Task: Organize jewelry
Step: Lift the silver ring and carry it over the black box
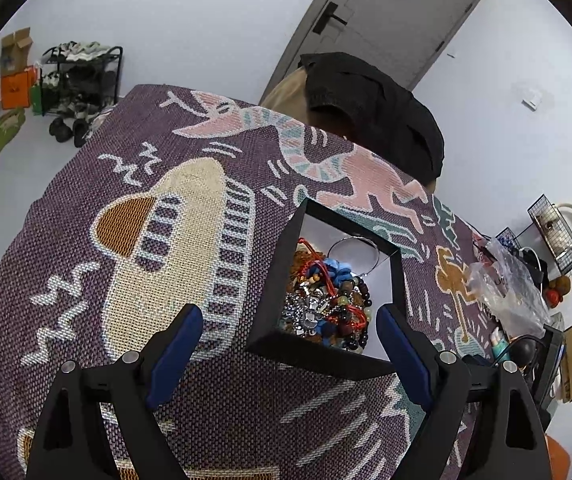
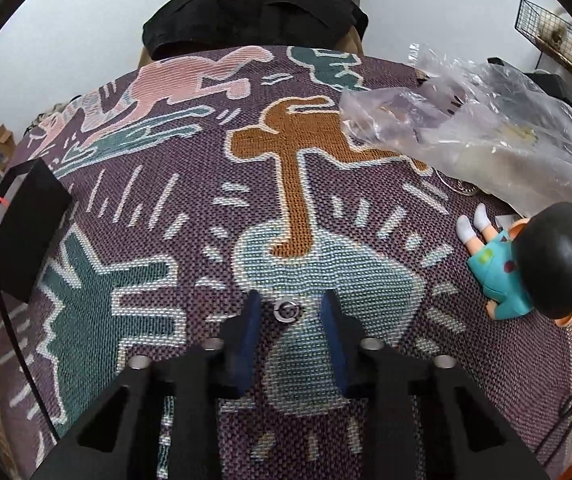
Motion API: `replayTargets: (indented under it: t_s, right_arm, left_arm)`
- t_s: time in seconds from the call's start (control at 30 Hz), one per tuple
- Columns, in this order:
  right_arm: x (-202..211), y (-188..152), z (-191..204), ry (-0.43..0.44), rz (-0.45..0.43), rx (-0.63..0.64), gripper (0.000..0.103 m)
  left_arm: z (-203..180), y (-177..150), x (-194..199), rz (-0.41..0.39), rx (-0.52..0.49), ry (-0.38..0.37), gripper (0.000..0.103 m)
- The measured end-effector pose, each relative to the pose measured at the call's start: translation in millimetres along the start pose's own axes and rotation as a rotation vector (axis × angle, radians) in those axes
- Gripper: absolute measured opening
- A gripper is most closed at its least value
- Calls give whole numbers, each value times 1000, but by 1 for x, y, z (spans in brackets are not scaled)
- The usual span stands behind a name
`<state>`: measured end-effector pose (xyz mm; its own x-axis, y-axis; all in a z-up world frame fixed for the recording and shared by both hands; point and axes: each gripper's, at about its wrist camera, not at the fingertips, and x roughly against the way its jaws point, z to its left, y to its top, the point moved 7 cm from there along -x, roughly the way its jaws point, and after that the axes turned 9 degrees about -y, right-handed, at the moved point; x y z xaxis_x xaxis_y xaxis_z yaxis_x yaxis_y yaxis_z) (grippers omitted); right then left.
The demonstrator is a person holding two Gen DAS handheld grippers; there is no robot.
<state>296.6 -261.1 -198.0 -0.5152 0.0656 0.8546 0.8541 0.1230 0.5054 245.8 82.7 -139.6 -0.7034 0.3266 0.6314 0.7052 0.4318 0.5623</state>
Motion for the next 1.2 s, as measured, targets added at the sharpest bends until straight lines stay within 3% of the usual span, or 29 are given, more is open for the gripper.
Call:
replayTargets:
  t_s: [0.03, 0.6, 1.2]
  right_arm:
    - [0, 0, 2, 1, -2, 8, 14]
    - [33, 20, 19, 34, -84, 39, 14]
    - [78, 64, 82, 146, -193, 107, 14]
  left_arm:
    - [0, 0, 0, 0, -1, 0, 89]
    - [1, 7, 12, -25, -9, 3, 89]
    - [34, 25, 52, -103, 33, 45, 89]
